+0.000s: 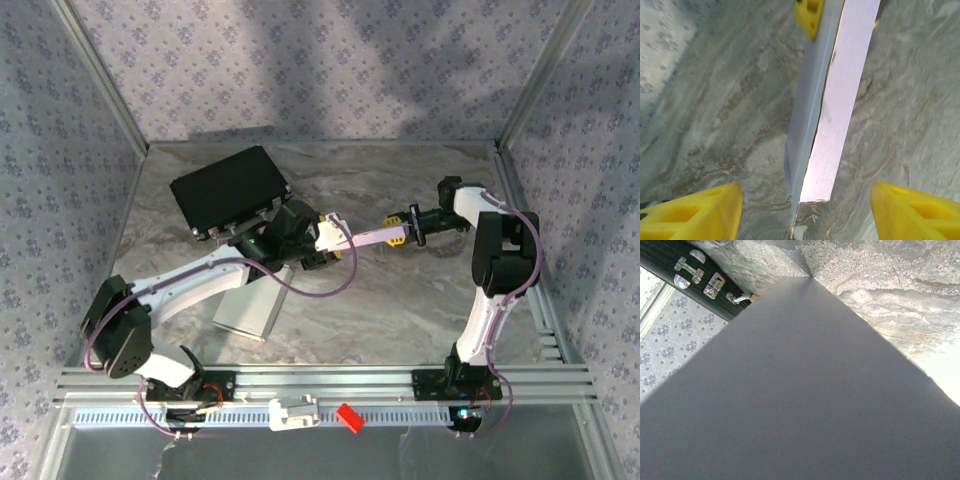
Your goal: Fold the paper box
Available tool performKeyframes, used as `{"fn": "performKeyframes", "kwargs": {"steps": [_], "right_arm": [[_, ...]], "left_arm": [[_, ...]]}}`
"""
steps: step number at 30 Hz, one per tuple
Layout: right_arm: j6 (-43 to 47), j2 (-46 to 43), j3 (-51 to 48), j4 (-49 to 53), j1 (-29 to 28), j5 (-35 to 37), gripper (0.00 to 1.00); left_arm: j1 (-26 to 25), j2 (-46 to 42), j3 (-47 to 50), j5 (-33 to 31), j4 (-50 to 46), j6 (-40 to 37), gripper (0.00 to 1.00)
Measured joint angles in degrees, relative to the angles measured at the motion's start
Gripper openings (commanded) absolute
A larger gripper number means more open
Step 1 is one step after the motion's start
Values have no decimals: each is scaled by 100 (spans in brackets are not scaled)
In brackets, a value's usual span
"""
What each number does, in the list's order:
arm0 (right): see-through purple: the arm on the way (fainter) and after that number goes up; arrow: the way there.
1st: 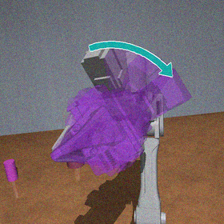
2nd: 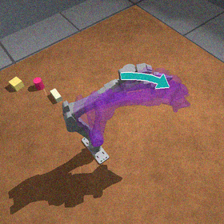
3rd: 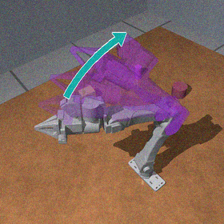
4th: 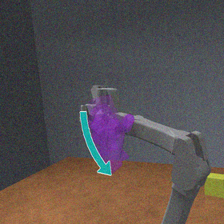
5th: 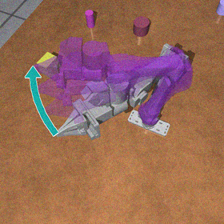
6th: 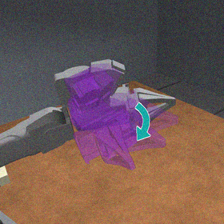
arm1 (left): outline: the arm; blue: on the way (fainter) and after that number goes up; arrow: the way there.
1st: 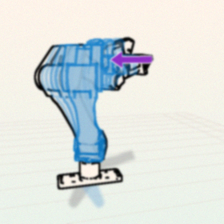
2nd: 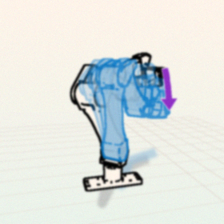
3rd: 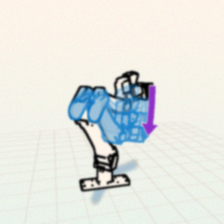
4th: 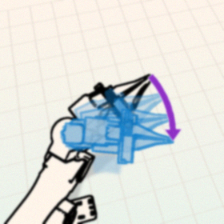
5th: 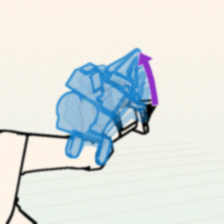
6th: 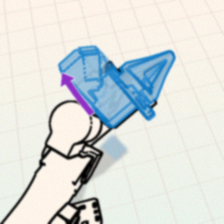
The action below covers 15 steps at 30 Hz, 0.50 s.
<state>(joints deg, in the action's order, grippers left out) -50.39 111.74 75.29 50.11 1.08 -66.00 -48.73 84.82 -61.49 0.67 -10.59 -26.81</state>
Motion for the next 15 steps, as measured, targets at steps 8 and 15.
{"fn": "performKeyframes", "kwargs": {"steps": [8, 15], "right_arm": [[-155, -50, -236, -87, -149, -153, 22], [-269, -87, -369, -133, -219, -221, 21]], "left_arm": [[138, 964, -306, 33, -293, -315, 68], [138, 1132, -509, -7, -352, -365, 56]]}}
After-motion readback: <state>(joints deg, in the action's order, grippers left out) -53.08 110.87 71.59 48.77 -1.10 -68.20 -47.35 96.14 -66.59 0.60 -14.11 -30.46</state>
